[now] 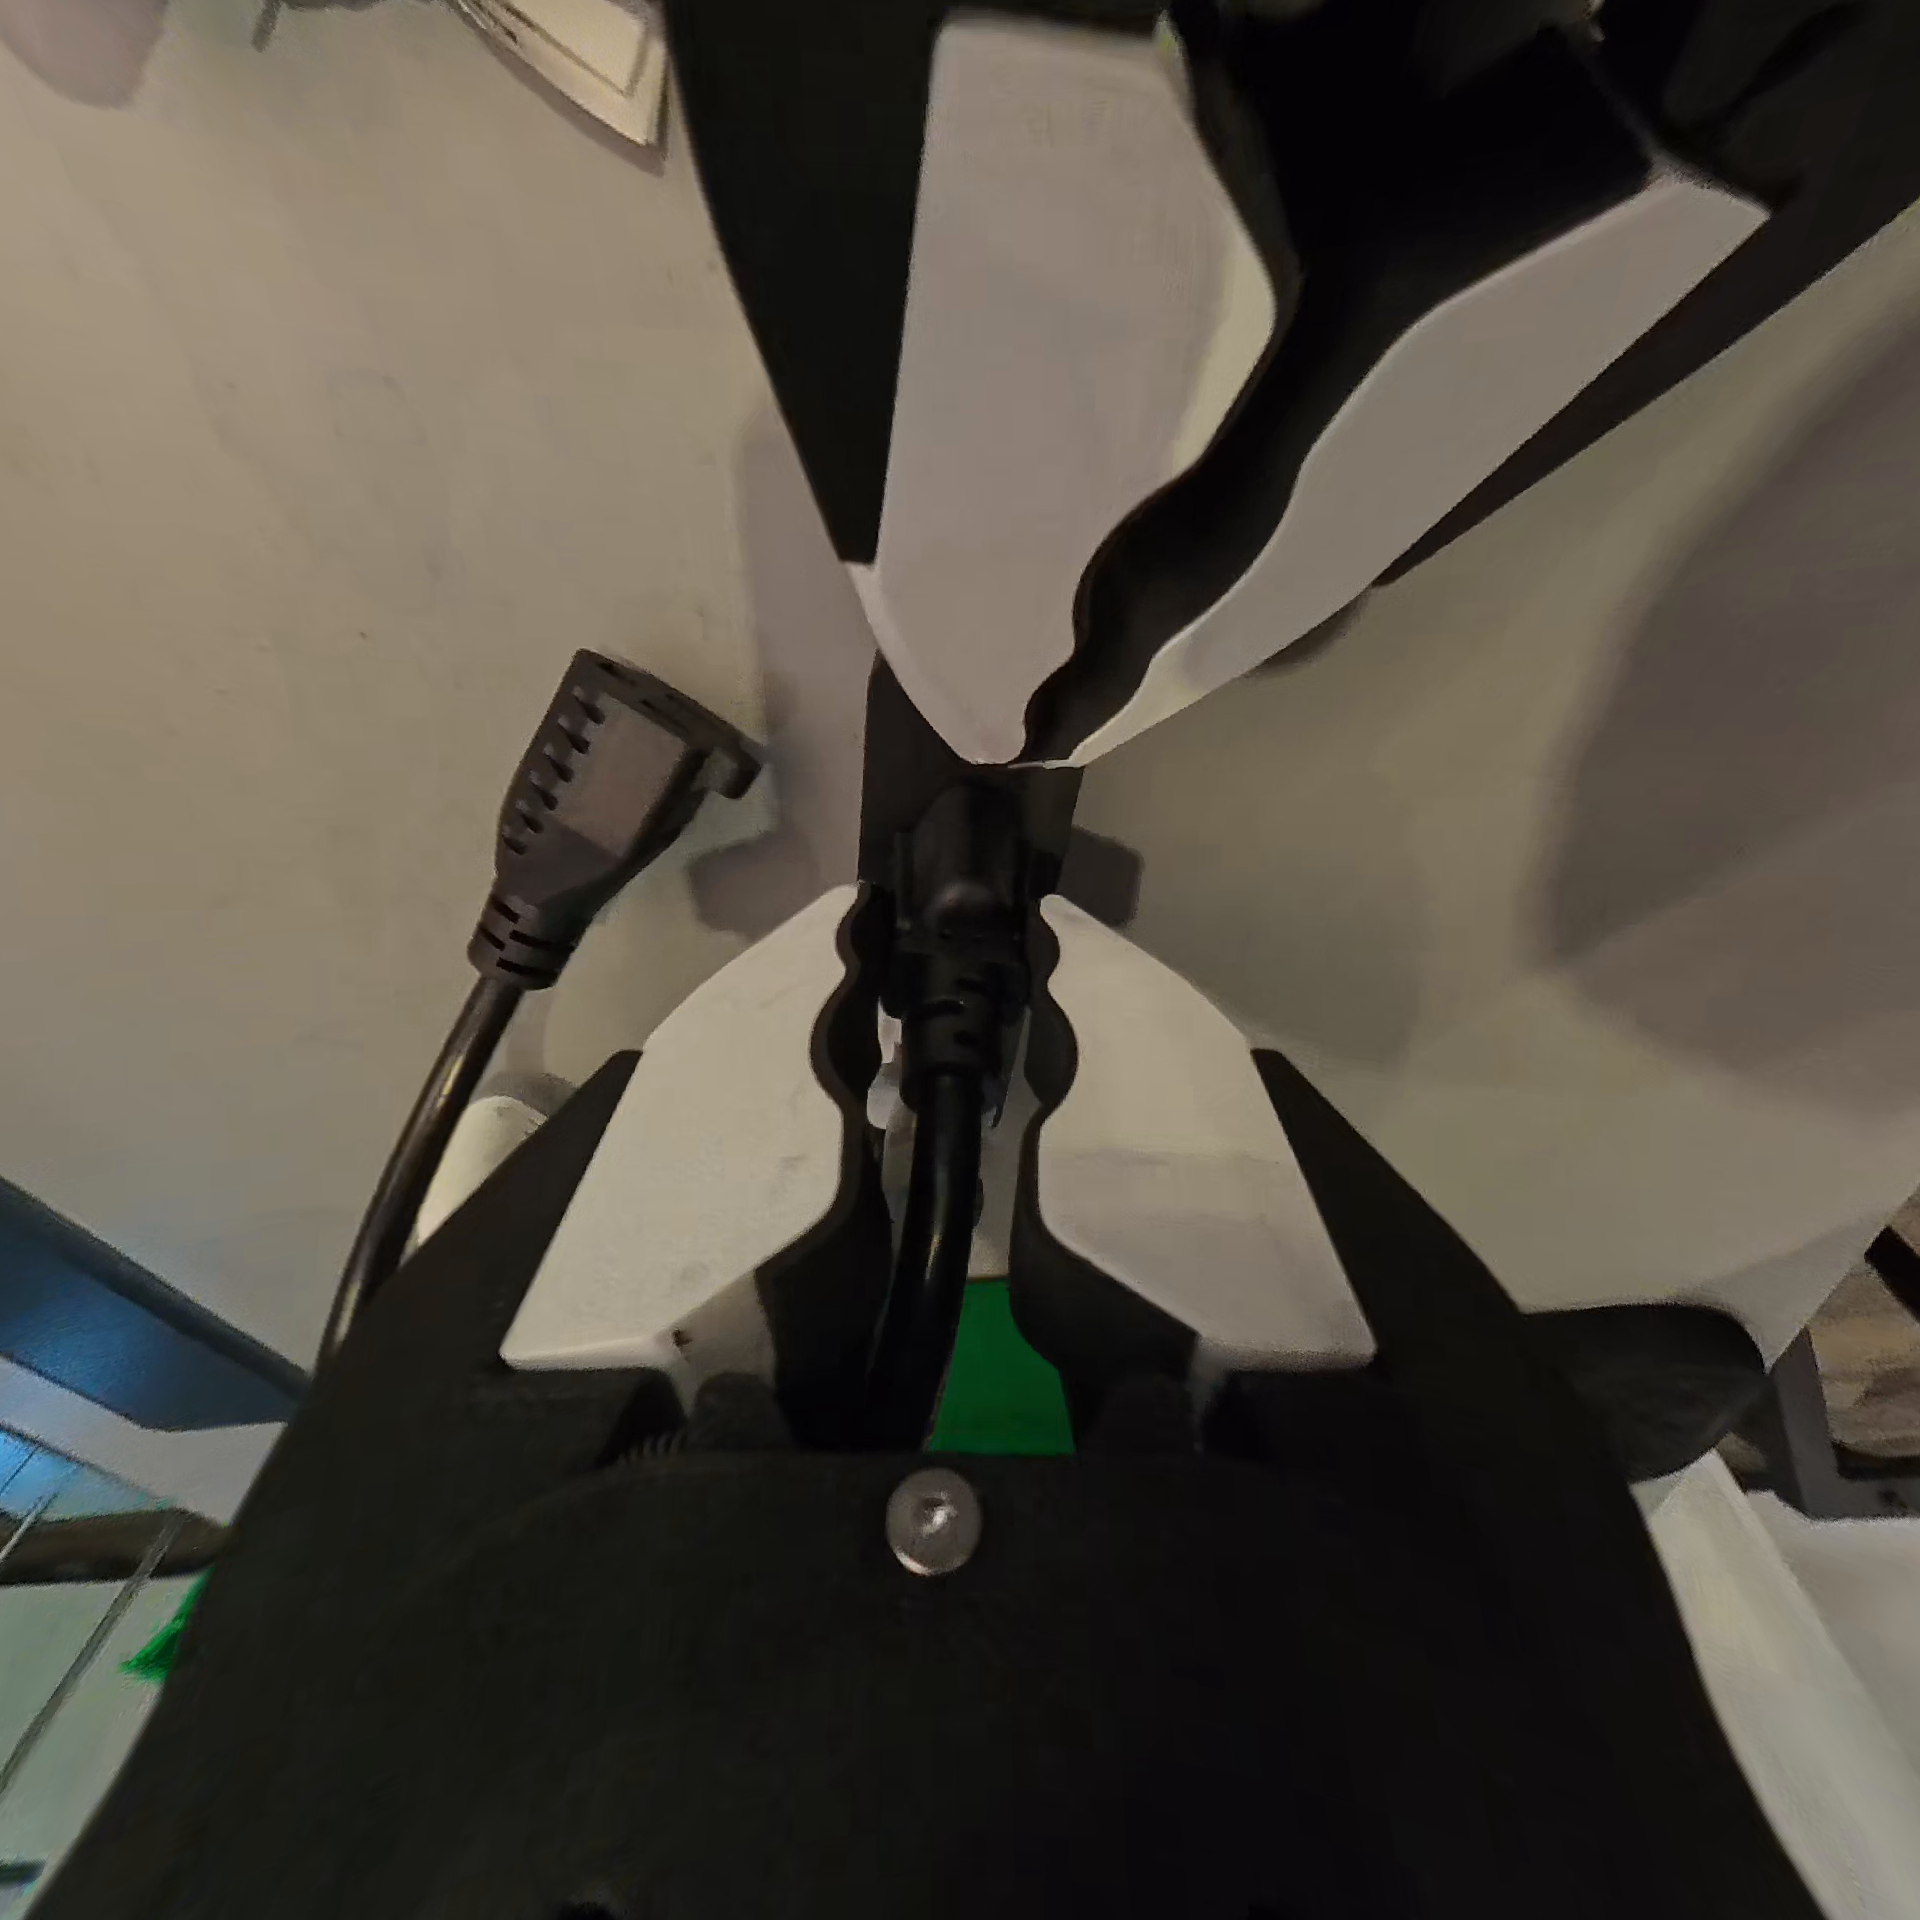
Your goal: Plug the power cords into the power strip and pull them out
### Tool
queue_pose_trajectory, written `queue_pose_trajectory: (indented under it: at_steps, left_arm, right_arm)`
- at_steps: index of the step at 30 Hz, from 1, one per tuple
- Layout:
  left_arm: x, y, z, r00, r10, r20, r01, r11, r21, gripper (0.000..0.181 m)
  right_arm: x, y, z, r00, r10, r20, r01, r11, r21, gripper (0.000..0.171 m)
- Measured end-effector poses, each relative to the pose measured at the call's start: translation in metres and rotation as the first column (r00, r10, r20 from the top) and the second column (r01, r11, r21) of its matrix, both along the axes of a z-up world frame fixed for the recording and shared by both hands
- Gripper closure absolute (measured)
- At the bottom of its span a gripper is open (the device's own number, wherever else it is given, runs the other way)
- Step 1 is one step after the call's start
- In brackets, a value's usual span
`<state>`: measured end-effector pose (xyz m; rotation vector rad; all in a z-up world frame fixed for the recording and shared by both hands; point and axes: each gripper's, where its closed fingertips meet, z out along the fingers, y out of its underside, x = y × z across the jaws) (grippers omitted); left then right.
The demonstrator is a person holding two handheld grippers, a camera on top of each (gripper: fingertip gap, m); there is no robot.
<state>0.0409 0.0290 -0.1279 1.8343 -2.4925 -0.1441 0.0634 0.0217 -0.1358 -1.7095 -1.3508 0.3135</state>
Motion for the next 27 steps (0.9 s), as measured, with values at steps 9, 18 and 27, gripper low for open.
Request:
queue_pose_trajectory:
  at_steps: [9, 18, 27]
  left_arm:
    - [0.003, 0.001, 0.005, 0.975, -0.081, -0.207, 0.097, 0.993, 0.067, 0.159]
    - [0.005, -0.007, 0.001, 0.988, 0.001, -0.157, -0.004, 1.0, -0.014, 0.158]
    - [0.007, -0.007, 0.003, 0.999, 0.008, -0.049, -0.01, 0.999, -0.045, 0.159]
  right_arm:
    - [0.002, 0.0, 0.003, 0.999, -0.031, -0.014, 0.031, 0.999, 0.031, 0.165]
    - [0.005, -0.007, 0.004, 0.997, -0.062, 0.055, 0.066, 0.995, -0.079, 0.167]
    - [0.01, -0.004, 0.009, 0.953, 0.0, 0.302, -0.038, 0.992, 0.119, 0.169]
